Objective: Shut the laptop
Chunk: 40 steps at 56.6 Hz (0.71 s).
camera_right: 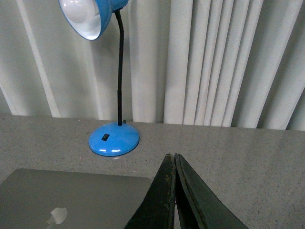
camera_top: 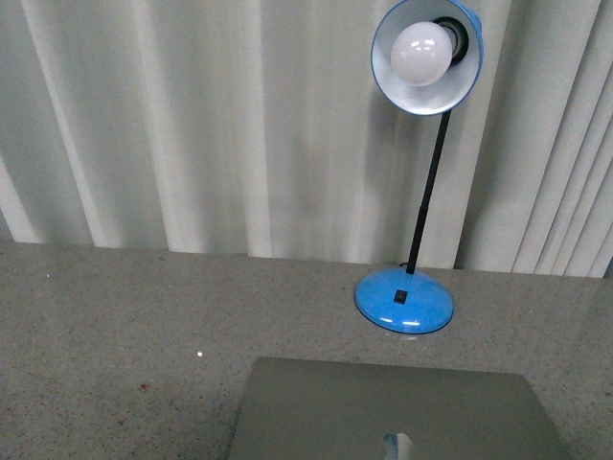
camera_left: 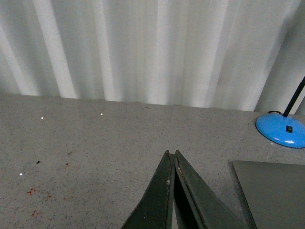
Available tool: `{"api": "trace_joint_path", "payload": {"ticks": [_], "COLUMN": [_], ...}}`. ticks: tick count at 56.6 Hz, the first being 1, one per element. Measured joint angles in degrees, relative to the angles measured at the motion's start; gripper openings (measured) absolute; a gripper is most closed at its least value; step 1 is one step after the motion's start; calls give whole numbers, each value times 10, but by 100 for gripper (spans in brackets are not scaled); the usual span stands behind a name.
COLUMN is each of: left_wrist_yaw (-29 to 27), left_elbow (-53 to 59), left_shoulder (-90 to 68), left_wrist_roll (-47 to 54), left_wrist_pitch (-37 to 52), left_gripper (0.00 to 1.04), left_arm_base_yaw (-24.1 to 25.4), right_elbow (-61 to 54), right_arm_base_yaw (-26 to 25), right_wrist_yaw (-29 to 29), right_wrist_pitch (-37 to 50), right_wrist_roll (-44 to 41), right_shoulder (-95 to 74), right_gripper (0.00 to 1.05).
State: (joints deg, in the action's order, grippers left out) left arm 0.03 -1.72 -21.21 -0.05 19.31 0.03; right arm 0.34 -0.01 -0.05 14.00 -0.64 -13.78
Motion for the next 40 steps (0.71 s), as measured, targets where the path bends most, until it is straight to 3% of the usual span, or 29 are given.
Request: {"api": "trace_joint_path", "payload": {"ticks": [12, 18, 35, 40], "left_wrist_yaw": [0, 0, 0, 0], "left_elbow": [2, 2, 1, 1], "left_shoulder": [53, 72, 116, 188], "left_wrist_roll": [0, 0, 0, 0], "left_wrist_pitch": [-32, -51, -94, -185], "left_gripper": [4, 4, 4, 4], "left_arm_base_yaw": [0, 0, 0, 0], "right_elbow": [0, 0, 0, 0], "right_arm_base_yaw": [0, 0, 0, 0], "right_wrist_yaw": [0, 0, 0, 0], "right_wrist_pitch": [-39, -135, -139, -139], "right_wrist_roll": [0, 0, 0, 0], "right_shoulder": [39, 115, 136, 135], "right_gripper": [3, 3, 3, 3]}}
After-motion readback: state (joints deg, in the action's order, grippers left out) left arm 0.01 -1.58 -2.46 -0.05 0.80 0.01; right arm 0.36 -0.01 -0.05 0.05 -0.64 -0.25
